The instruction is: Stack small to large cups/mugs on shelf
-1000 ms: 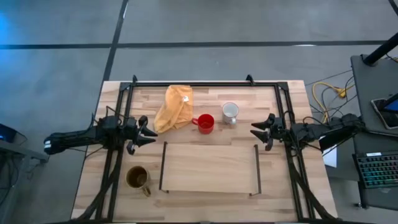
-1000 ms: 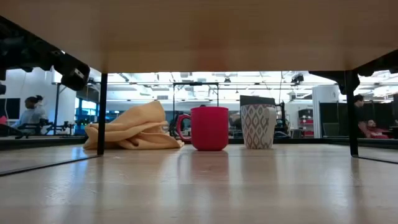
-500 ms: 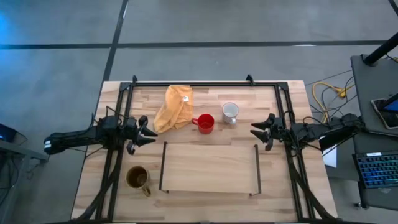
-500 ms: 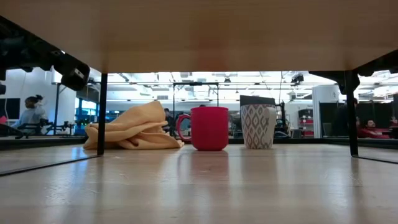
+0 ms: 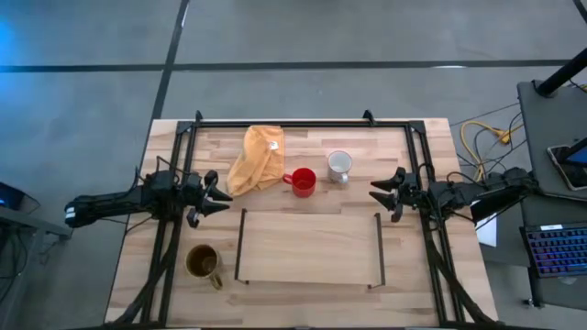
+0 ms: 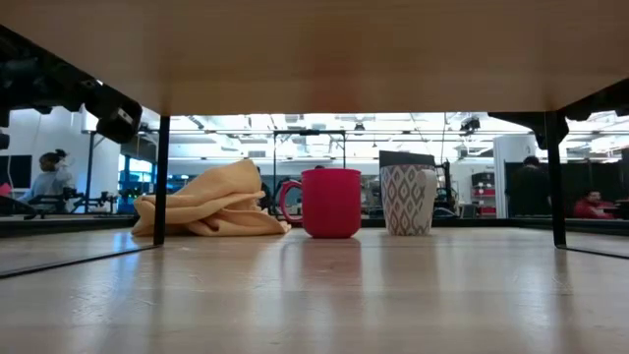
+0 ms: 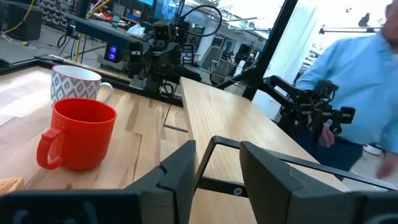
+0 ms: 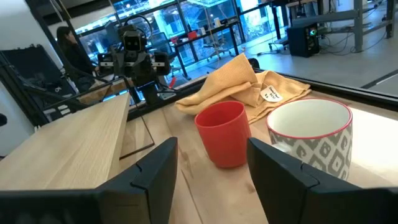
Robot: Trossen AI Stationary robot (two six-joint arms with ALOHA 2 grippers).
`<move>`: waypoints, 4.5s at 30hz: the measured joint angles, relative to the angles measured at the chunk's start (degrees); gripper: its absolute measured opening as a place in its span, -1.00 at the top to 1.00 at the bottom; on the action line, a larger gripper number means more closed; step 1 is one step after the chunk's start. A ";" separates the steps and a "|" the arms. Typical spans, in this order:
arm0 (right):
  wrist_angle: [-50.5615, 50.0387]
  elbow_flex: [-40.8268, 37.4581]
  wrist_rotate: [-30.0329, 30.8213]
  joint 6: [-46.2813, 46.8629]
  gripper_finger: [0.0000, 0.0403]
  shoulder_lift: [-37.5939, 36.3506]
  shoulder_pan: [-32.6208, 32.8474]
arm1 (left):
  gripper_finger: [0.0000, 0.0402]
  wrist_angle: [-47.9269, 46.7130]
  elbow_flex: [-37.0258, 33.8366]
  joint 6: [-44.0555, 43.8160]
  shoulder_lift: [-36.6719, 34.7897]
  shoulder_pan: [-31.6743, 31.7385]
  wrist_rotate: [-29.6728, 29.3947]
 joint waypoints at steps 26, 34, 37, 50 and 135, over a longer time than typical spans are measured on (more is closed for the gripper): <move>0.01 0.00 0.00 0.00 0.08 0.02 -0.02 | 0.44 0.07 0.00 0.02 0.00 0.00 -1.05; -0.01 0.00 0.01 0.00 0.08 0.01 -0.01 | 0.44 7.91 0.00 -11.95 -0.26 0.02 -10.89; -0.01 -0.02 0.00 0.00 0.08 0.02 0.00 | 0.44 14.37 0.00 -13.32 0.09 0.02 -15.37; 0.01 -0.02 0.00 -0.01 0.08 0.02 -0.02 | 0.44 24.28 0.72 -13.05 -0.13 0.04 -24.52; -0.01 0.00 0.01 0.00 0.08 0.04 -0.02 | 0.40 -60.07 54.48 -54.90 45.27 -41.75 -14.37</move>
